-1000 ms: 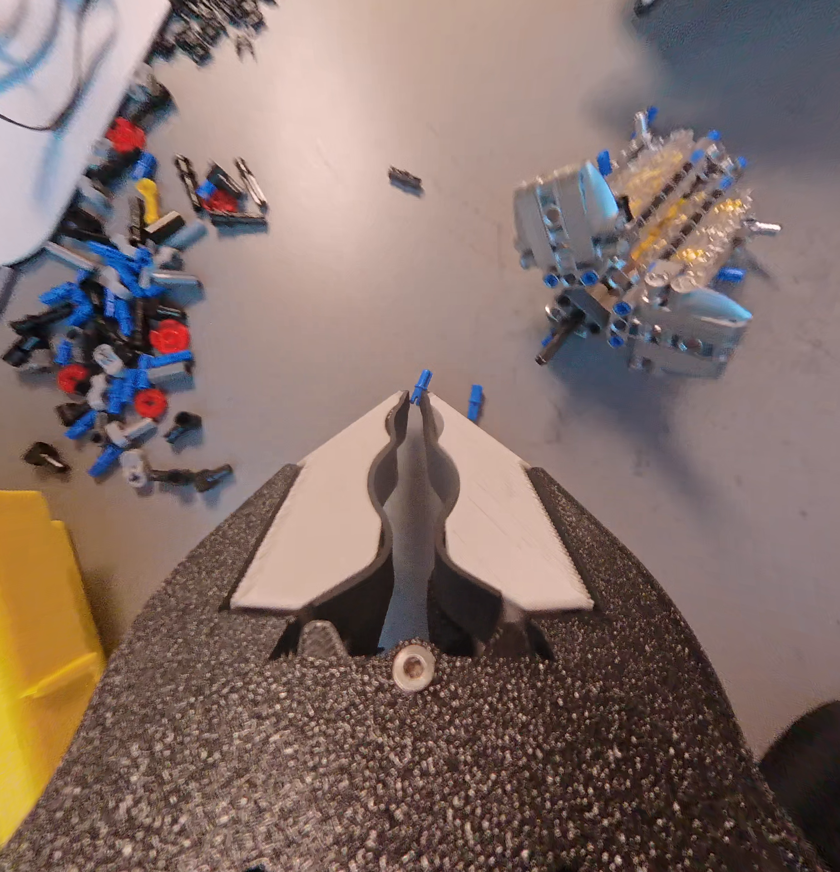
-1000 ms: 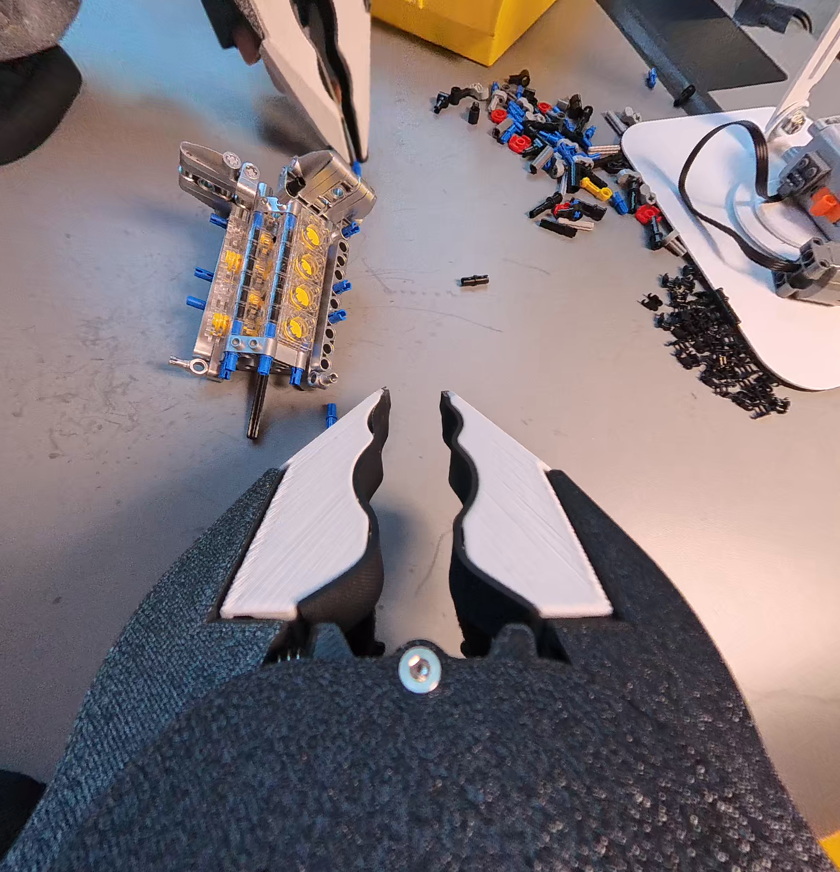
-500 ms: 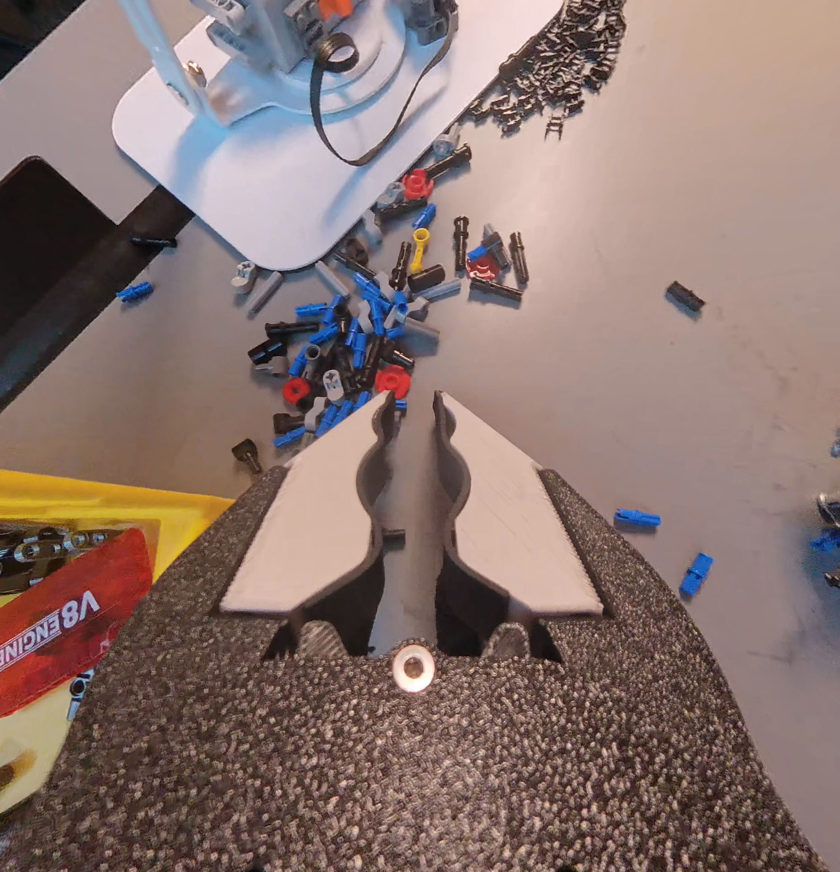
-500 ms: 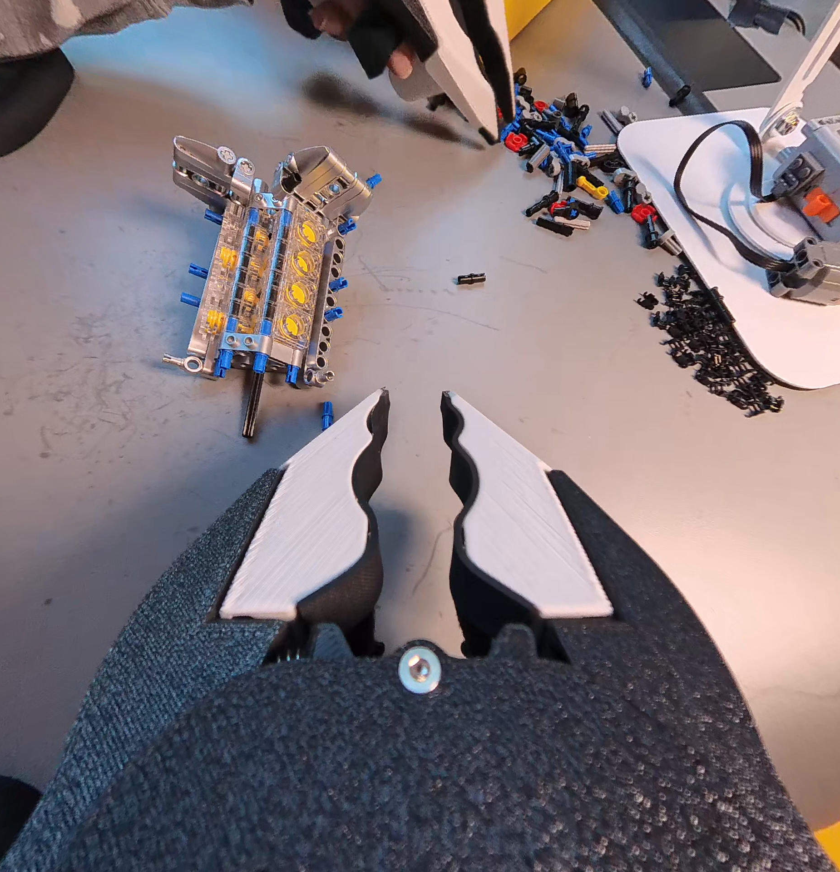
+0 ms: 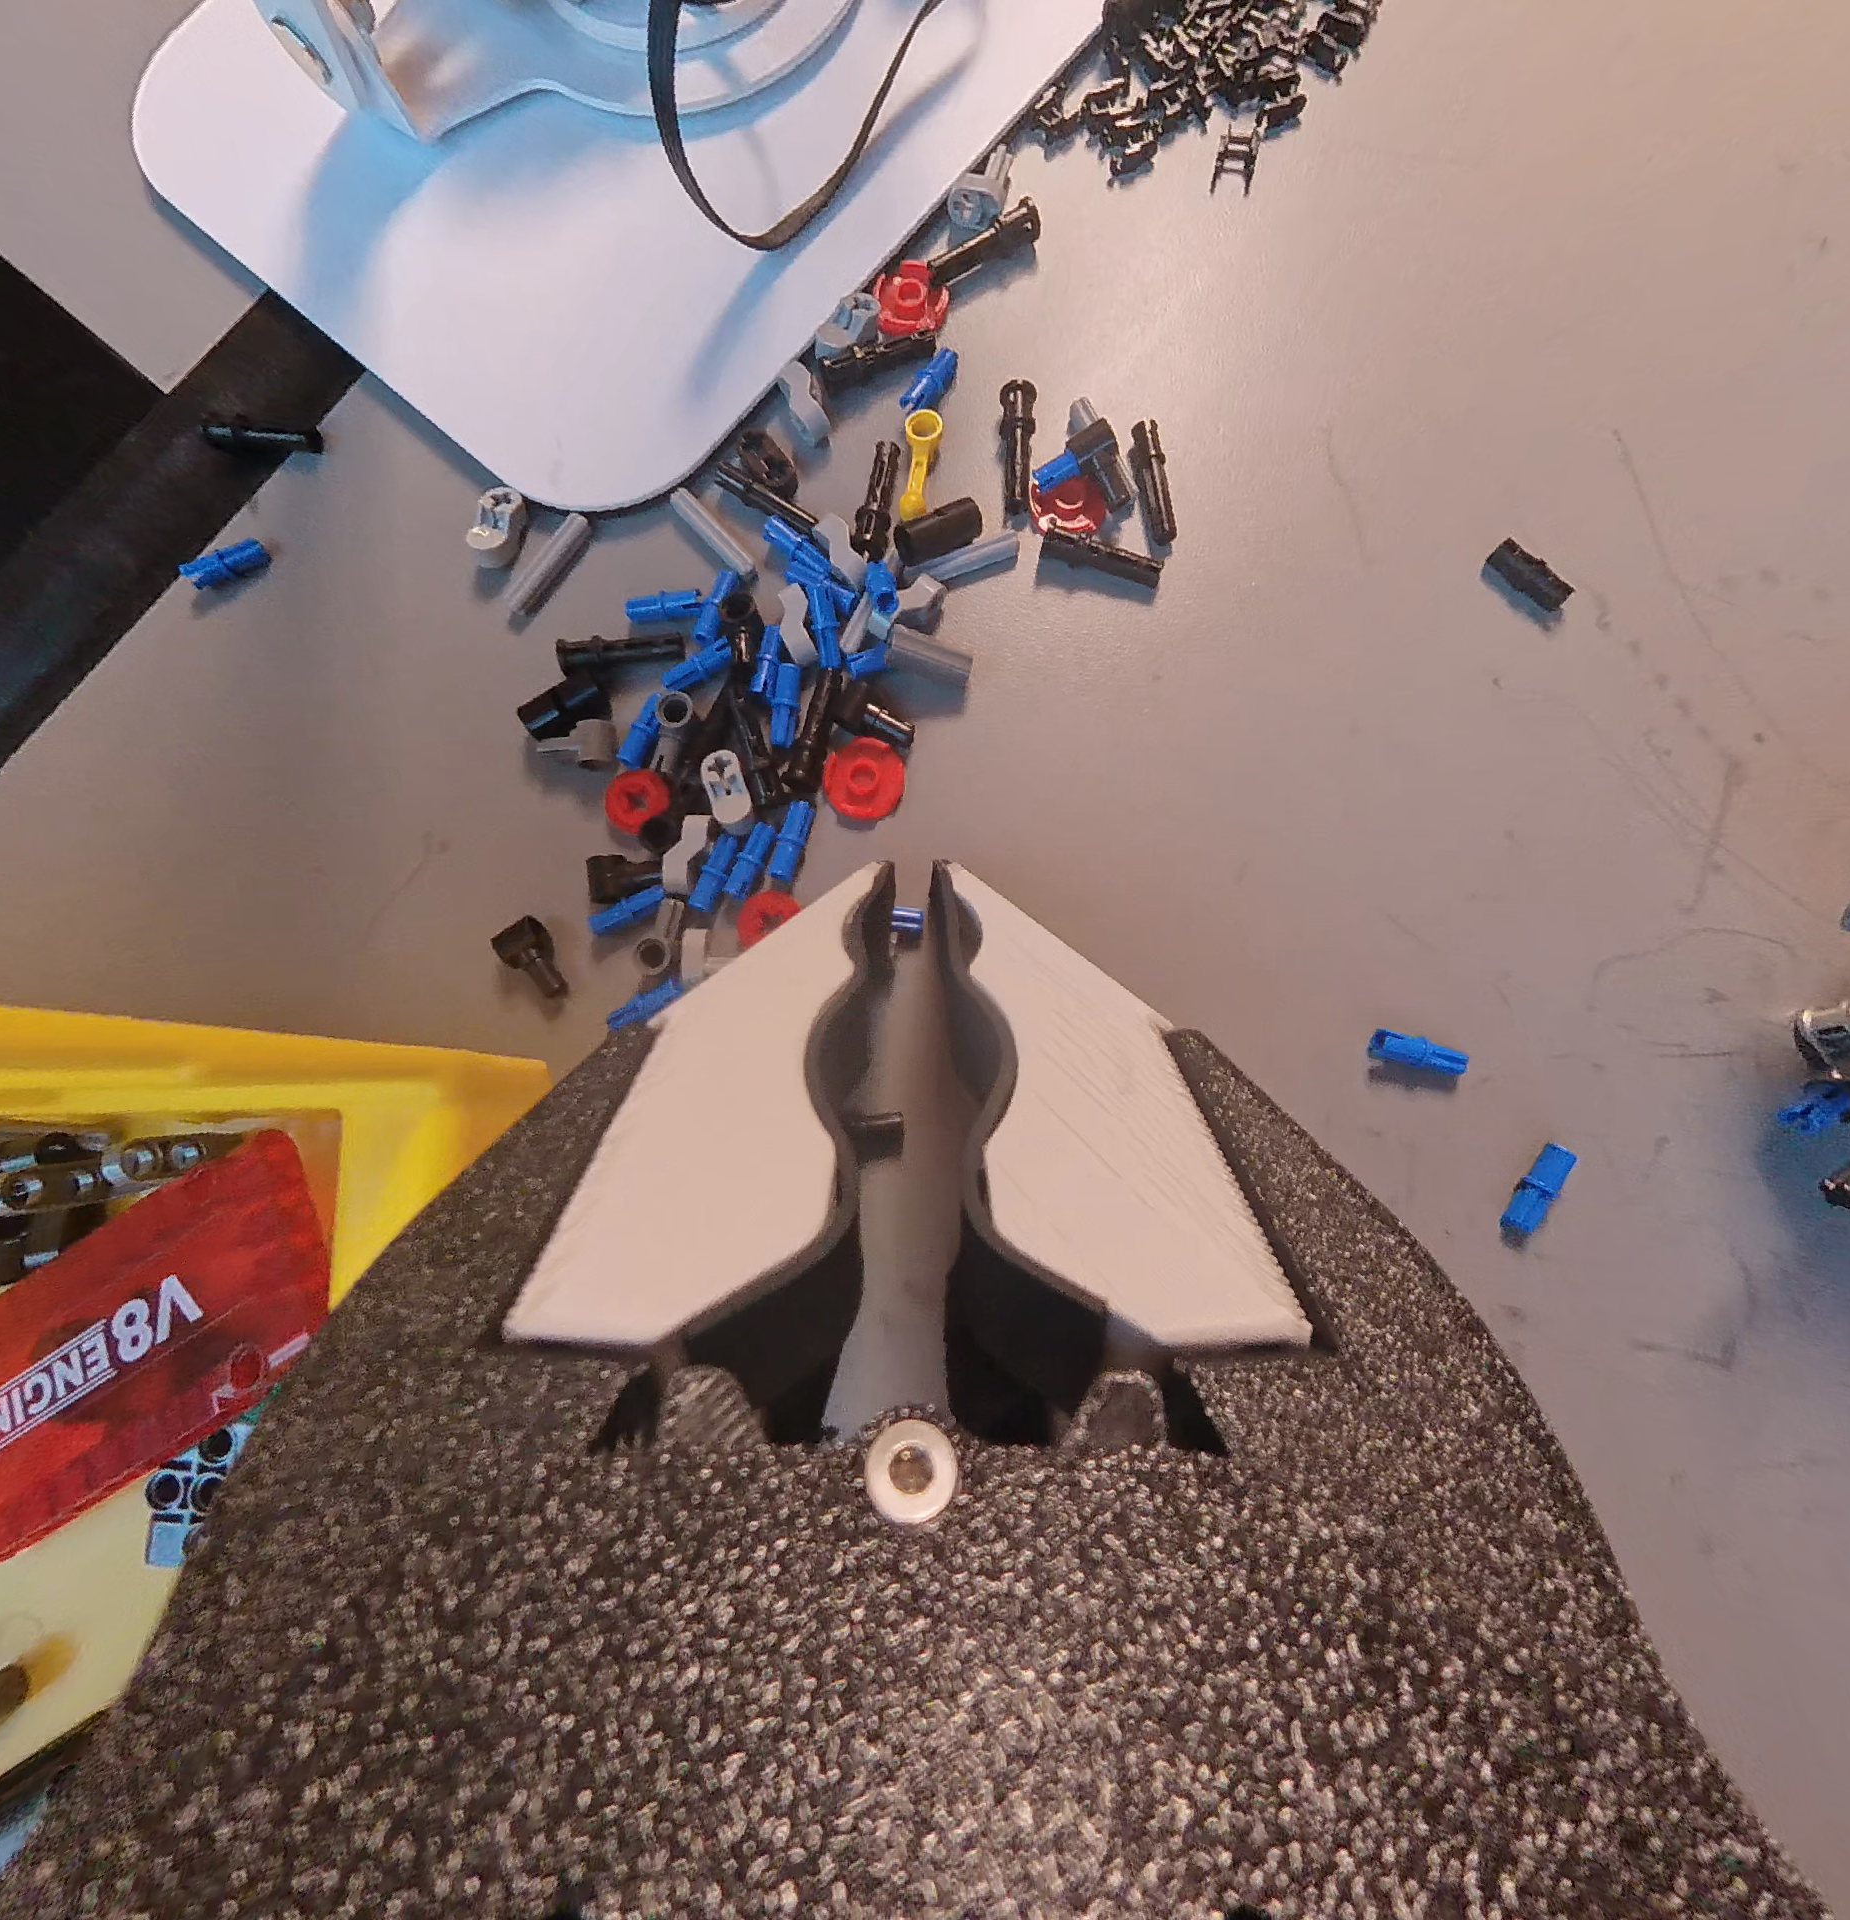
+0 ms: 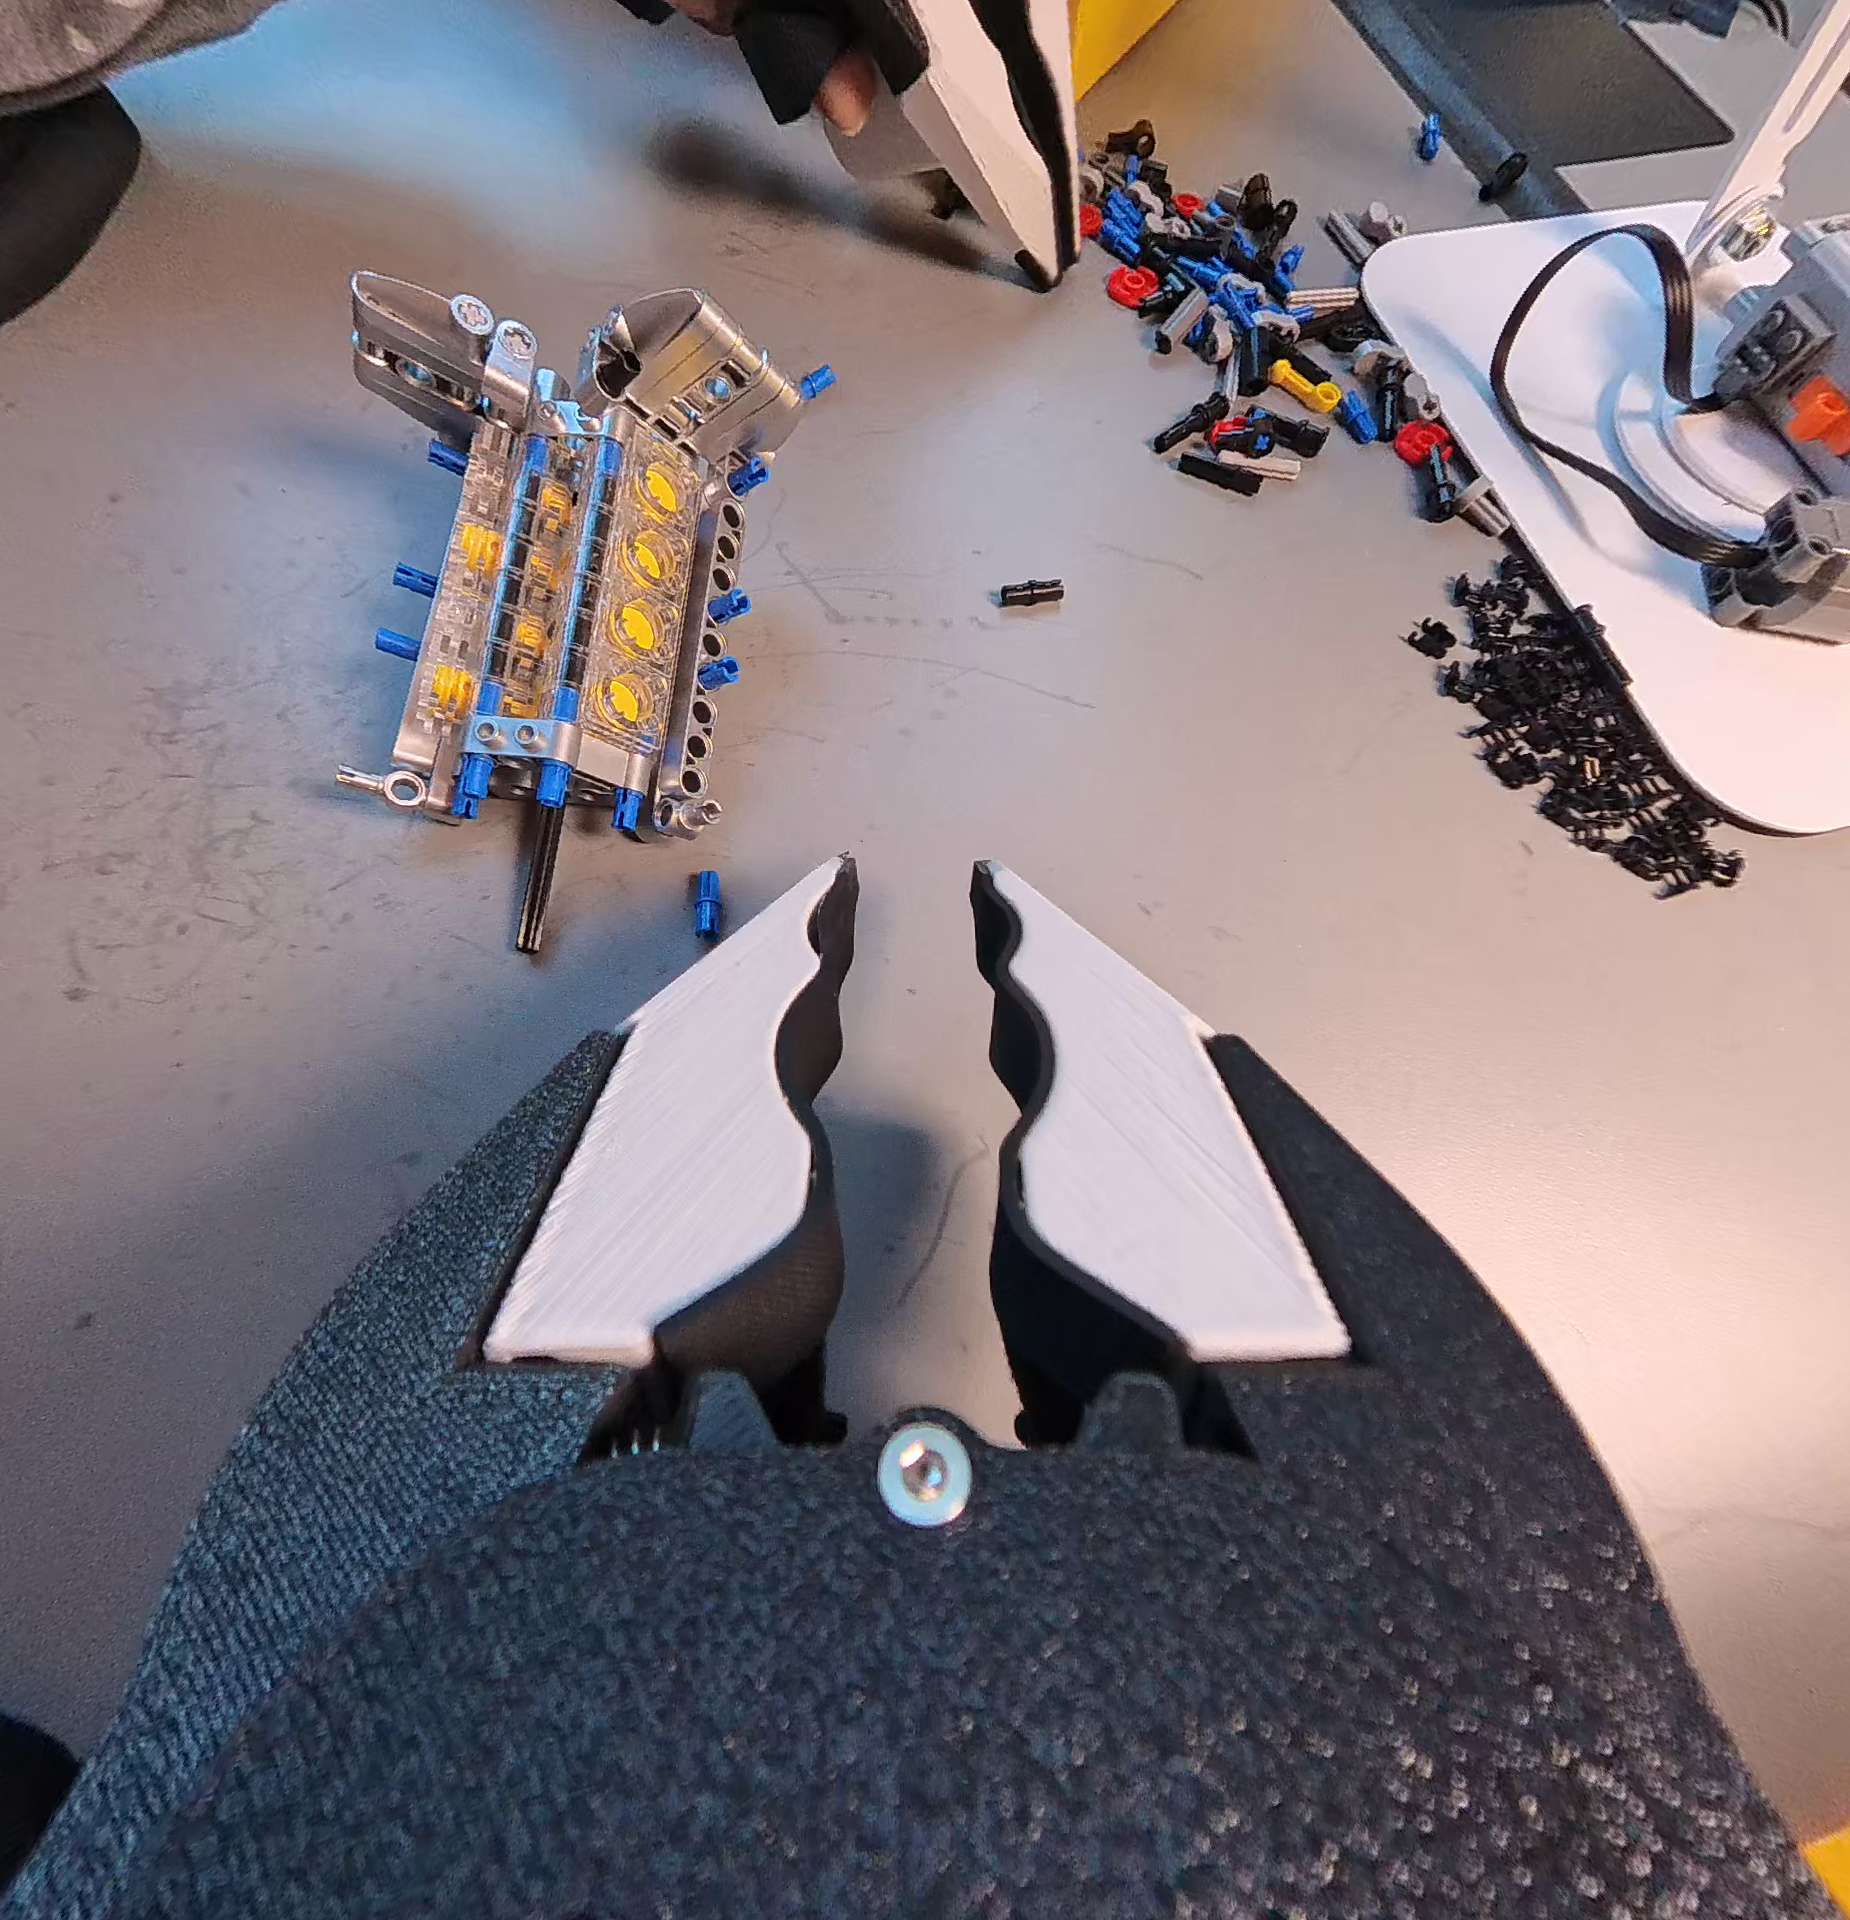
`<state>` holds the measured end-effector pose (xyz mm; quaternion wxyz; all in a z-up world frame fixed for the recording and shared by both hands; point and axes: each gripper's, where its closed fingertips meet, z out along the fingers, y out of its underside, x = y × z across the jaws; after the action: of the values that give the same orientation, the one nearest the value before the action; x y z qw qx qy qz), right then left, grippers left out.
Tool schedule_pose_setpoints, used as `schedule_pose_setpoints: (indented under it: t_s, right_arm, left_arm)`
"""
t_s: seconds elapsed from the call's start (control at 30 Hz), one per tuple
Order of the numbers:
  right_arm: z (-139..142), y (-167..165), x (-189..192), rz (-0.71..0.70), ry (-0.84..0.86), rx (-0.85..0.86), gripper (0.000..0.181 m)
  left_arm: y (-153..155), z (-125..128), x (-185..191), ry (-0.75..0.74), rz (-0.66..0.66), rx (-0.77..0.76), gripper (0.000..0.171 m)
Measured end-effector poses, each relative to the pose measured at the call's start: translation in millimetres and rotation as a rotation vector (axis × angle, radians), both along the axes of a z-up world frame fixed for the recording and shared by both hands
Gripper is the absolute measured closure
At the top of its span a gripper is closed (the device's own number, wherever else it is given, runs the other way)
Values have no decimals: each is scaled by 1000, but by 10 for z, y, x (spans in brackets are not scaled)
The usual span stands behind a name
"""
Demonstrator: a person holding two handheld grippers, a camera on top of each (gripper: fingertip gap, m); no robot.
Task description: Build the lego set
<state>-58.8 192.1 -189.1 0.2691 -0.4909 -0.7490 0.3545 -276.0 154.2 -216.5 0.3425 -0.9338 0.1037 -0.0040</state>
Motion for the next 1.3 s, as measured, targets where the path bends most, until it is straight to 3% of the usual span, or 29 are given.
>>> schedule_pose_setpoints:
  t_s: [0.13,0.3,0.43,0.67,0.87,1.03,1.17,1.3]
  right_arm:
    - [-4,0,3,1,-1,3,159]
    - [-13,8,3,-1,-2,-1,159]
    - [-39,-6,-2,4,-10,3,159]
    - [-44,-16,-2,5,-12,10,159]
    - [-54,-23,-4,9,-16,8,159]
    - [-56,-25,-3,10,-17,12,159]
    - [-44,-16,-2,5,-12,13,159]
    - [-17,-1,4,0,-6,20,159]
  left_arm:
    - [-87,68,88,-33,-56,3,167]
    - [-197,336,-33,-94,12,77,166]
    - [-306,277,-73,-80,26,43,162]
    - [-206,11,81,-85,21,-43,159]
    - [-101,2,23,-96,85,-13,155]
    - [-59,-3,-27,-73,109,-1,165]
    - [-84,18,17,-49,57,2,167]
    - [-268,170,404,-48,-170,19,167]
